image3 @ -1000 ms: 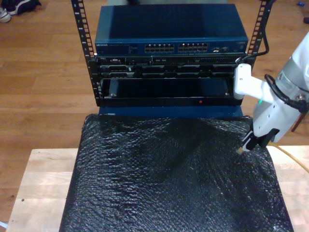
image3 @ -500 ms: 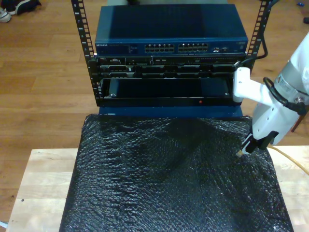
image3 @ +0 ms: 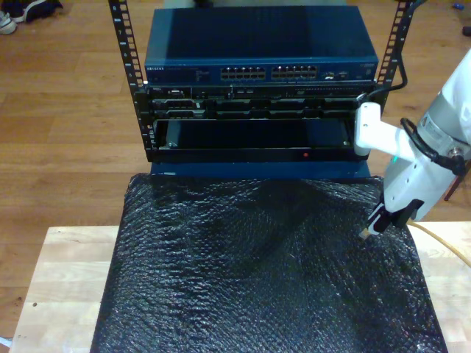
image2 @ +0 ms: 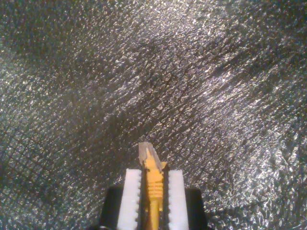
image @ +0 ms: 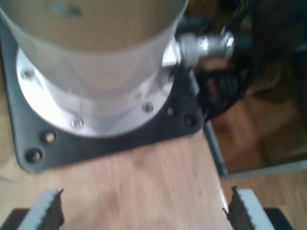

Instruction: Grab the cable and plug it in

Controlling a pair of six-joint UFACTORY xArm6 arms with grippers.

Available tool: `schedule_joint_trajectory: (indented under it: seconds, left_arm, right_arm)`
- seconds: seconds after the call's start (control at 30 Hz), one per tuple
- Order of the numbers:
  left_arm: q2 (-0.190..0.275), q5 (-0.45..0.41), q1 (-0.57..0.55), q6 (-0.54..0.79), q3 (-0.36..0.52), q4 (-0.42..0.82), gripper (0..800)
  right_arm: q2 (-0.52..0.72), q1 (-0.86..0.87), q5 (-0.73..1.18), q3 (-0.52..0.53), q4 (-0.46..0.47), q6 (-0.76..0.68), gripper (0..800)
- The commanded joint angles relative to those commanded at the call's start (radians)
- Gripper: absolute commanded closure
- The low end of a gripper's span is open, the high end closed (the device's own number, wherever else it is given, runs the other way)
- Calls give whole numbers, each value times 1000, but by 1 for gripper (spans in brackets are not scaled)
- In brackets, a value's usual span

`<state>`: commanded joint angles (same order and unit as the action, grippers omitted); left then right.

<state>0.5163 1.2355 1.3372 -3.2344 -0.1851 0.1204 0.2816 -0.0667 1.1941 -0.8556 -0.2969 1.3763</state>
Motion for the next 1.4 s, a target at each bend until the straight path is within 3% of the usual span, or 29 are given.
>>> schedule_joint_trajectory:
  seconds: [0.33,0.83,1.13,1.4]
  left_arm:
    - [-3,-149,21,-3,80,-9,0]
    - [-9,-146,26,0,74,-9,0]
    - [-9,-146,26,0,74,-9,0]
    - [-9,-147,26,0,74,-9,0]
  right_arm:
    - [0,-48,-14,-25,0,5,800]
    - [-23,-180,-245,-57,20,14,800]
    - [-14,-258,-500,38,153,6,800]
    - [5,-265,-713,117,166,5,800]
